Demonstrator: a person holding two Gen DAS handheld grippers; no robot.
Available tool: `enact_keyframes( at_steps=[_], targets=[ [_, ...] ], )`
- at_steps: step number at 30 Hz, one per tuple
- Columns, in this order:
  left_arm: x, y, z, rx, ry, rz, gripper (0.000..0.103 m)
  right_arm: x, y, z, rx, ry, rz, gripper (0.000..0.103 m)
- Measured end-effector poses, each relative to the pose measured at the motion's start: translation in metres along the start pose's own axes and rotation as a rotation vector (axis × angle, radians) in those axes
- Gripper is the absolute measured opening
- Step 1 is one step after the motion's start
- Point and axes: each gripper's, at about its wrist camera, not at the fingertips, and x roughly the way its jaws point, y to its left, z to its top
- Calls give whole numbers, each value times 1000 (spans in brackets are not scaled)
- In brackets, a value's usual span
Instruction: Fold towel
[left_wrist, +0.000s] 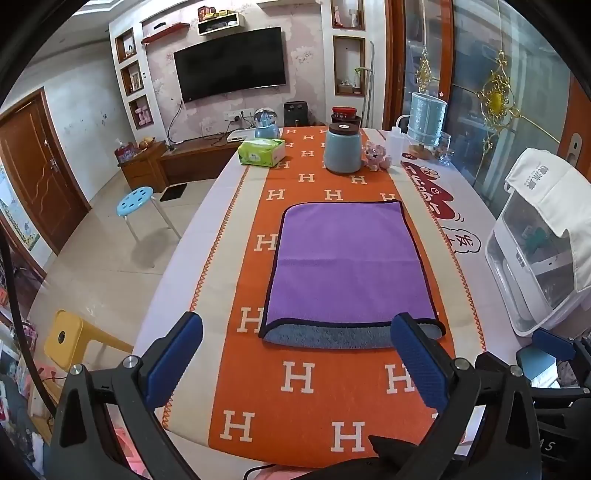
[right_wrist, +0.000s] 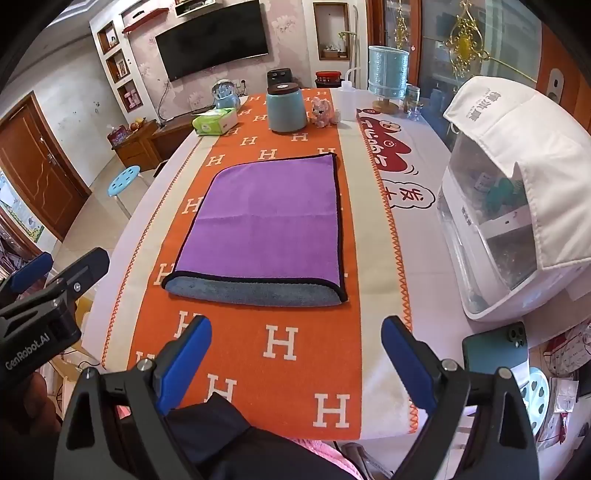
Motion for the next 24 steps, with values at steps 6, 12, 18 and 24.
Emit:
enact_keyframes(
  at_steps=[6, 12, 18, 24],
  targets=[
    [-1, -1, -1, 9, -22, 7, 101, 4, 3, 1, -2, 7, -1, 94],
    [-1, 1, -1, 4, -19, 6, 101, 7, 4, 1, 0, 10, 0, 94],
    [1, 2, -2, 5, -15, 4, 101, 7, 5, 2, 3, 15, 1, 94],
    [0, 3, -1, 6, -11, -1, 101, 6, 4, 4, 4, 18, 4, 94]
  ],
)
